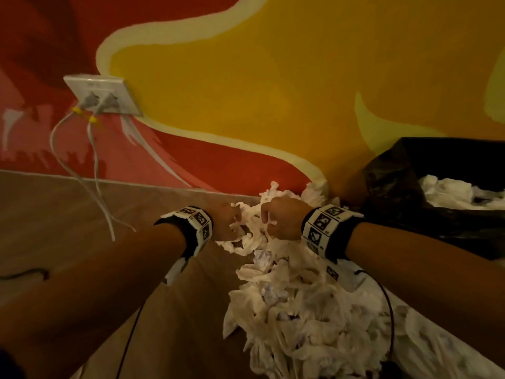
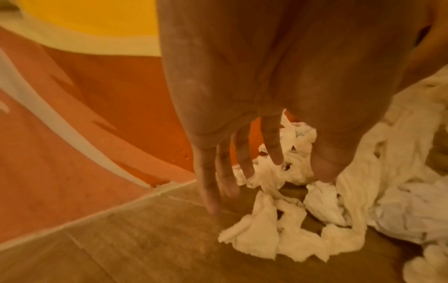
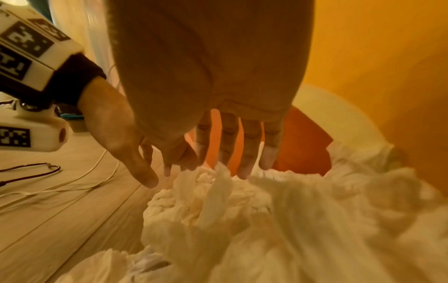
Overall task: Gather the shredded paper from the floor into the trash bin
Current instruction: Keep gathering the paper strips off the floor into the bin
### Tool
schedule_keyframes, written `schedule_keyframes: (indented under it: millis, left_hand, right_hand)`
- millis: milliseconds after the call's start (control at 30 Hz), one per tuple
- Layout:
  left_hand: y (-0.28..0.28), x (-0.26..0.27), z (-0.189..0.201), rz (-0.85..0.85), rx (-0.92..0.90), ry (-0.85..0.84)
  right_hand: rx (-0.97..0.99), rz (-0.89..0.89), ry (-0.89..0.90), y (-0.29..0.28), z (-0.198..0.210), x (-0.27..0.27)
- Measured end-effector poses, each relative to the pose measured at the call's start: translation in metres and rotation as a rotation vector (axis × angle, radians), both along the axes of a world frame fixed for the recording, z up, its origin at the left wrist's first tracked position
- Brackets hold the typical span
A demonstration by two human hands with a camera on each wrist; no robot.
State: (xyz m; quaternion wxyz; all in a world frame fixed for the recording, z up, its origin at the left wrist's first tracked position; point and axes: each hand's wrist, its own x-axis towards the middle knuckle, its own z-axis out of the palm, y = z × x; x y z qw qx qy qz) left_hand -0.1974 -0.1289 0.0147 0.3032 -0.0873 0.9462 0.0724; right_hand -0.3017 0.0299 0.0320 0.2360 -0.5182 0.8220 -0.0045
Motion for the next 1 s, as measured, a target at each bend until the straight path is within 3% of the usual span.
schedule_keyframes:
  millis: [233,367,533,733,1000]
  left_hand:
    - [-0.003,0.004,-0.034,0.006,0.089,0.009]
    - [-0.006,0.009,-0.046,0.059,0.099,0.028]
    - [-0.006,0.011,-0.053,0.084,0.083,0.14]
    - [-0.008,0.018,-0.048,0.214,0.23,0.194]
    - [-0.013,0.009,-0.024,0.464,0.306,0.381]
  right_hand:
    - [0.017,0.08,-0.021,-0.014,-0.03,0.007]
    - [0.047,0.172,0.073,-0.019,-0.044,0.019]
    - [0.141,0.19,0.126,-0.025,-0.057,0.031]
    - [0.158,0.225,0.189,-0.025,-0.06,0.035]
    - [-0.019,0.03,-0.003,-0.014,-0.044,0.017]
